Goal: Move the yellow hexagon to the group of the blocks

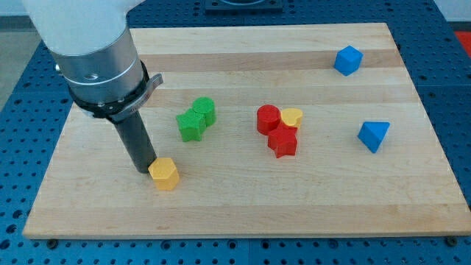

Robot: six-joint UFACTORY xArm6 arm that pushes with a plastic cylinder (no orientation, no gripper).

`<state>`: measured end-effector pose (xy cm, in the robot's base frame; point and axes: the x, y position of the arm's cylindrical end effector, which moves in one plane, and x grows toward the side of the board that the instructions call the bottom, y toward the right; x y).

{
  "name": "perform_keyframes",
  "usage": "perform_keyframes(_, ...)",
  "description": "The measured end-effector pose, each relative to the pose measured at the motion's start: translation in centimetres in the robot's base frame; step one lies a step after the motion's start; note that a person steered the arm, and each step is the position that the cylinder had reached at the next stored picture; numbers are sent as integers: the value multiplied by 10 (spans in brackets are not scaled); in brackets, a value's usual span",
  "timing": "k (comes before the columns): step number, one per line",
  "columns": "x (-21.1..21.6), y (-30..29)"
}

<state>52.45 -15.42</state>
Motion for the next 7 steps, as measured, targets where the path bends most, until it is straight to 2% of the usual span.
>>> perform_keyframes(1,17,-29)
perform_keyframes(2,24,-29)
perform_keyframes(4,-20,46)
perform_keyframes(5,-20,54)
perform_keyframes(6,-20,45)
perform_keyframes(7,-17,-7)
